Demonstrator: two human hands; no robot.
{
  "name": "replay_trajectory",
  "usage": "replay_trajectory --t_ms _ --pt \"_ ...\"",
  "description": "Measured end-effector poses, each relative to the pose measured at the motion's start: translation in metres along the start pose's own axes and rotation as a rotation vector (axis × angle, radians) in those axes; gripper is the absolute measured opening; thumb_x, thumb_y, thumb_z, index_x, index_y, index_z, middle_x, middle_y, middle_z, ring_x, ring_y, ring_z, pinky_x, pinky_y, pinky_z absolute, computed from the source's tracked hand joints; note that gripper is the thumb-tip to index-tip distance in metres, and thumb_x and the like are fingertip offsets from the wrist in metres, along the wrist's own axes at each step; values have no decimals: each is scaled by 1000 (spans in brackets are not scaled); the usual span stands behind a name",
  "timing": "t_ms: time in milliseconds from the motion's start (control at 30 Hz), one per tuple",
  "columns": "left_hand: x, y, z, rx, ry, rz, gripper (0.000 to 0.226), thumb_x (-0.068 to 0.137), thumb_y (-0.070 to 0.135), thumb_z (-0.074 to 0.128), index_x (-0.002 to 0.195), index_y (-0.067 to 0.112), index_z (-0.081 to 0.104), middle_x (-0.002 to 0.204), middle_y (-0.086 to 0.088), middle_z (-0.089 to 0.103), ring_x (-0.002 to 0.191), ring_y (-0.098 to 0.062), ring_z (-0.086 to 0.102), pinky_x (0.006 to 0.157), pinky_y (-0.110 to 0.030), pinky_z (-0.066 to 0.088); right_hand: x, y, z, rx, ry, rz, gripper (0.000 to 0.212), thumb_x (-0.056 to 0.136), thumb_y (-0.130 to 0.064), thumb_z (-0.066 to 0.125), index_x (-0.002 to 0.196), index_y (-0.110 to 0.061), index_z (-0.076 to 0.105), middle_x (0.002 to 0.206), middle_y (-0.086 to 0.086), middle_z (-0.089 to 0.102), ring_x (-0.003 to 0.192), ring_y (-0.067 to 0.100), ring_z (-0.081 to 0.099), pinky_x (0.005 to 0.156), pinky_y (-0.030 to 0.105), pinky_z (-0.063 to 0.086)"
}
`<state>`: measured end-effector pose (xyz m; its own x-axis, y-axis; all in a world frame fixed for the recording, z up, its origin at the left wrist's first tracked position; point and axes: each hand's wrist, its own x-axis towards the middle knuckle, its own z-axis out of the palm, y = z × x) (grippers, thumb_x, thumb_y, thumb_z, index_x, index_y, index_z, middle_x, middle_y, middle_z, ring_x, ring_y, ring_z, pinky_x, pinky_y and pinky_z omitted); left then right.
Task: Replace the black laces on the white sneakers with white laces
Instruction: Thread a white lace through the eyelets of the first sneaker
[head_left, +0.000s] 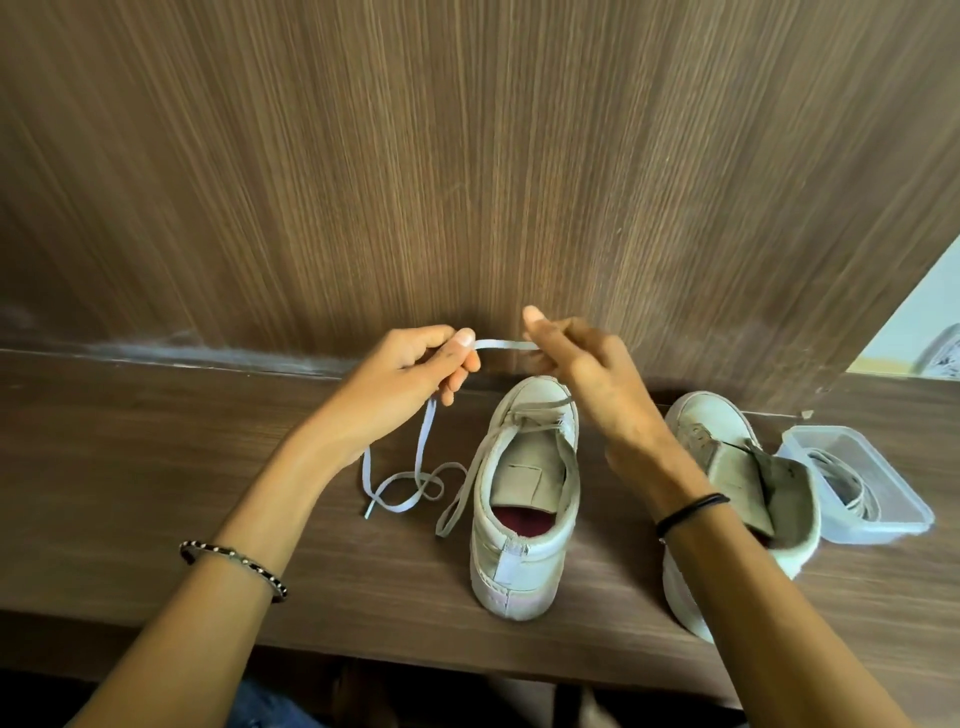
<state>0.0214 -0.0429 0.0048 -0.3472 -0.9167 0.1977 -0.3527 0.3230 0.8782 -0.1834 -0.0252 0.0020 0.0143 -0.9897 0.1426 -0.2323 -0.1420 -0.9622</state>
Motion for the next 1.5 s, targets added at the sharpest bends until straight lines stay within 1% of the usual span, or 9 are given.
replay_trajectory --t_ms 100,200,300,467,667,767,900,1167,1500 --pt "1 7 7 -15 -26 17 35 107 30 48 89 6 65 67 7 53 65 -7 50 67 -18 44 -2 -2 9 -108 -100 -187 31 104 -50 52 118 -27 67 112 -10 73 110 4 67 104 33 48" --pt "1 8 9 -43 -28 -8 32 107 26 50 84 9 65 65 8 51 62 -4 45 62 -16 39 -3 -4 11 -309 -154 -289 34 107 -46 49 98 -19 67 84 3 72 79 8 67 79 23 52" --pt "1 5 2 -62 -16 -23 37 106 37 49 80 15 64 66 8 47 61 -2 42 61 -14 38 3 3 4 -197 43 -289 36 107 -45 50 84 -20 63 66 2 55 61 8 46 60 22 40" --pt "1 -7 -18 -47 171 -45 38 106 40 48 80 17 64 66 11 48 62 -2 42 65 -16 38 14 6 -23 258 407 -139 34 109 -30 50 81 -14 62 71 -5 60 65 1 55 72 11 45" --pt "3 -10 -15 18 174 -47 39 105 46 49 82 20 68 64 15 50 63 -1 45 71 -29 39 6 17 -12 -229 138 -198 21 103 -36 60 122 -38 68 110 -24 62 110 1 53 94 24 43" --pt "3 -3 -2 71 63 3 39 105 46 49 81 20 67 65 10 49 66 -10 45 69 -35 37 4 -1 -3 -268 -30 -318 30 105 -38 56 134 -40 64 117 -18 67 101 -1 58 88 12 43" --pt "4 -1 5 82 -12 35 39 103 43 51 76 17 61 67 3 50 67 -15 45 68 -38 35 0 -1 7 -261 -233 -319 24 105 -33 59 122 -22 71 107 -7 76 102 9 72 94 27 55" --pt "5 -3 -2 163 155 -19 37 104 45 51 81 22 69 62 11 57 55 0 48 63 -26 41 10 14 -9 -367 196 -234 14 99 -33 69 99 -22 77 79 -16 72 74 -8 65 68 4 44" --pt "7 17 -6 -578 385 -131 28 97 23 67 71 14 62 101 -5 79 96 -16 74 83 -30 55 8 23 -8 -453 232 -97 22 100 -28 67 92 -12 79 75 -6 74 64 -9 62 62 1 40"
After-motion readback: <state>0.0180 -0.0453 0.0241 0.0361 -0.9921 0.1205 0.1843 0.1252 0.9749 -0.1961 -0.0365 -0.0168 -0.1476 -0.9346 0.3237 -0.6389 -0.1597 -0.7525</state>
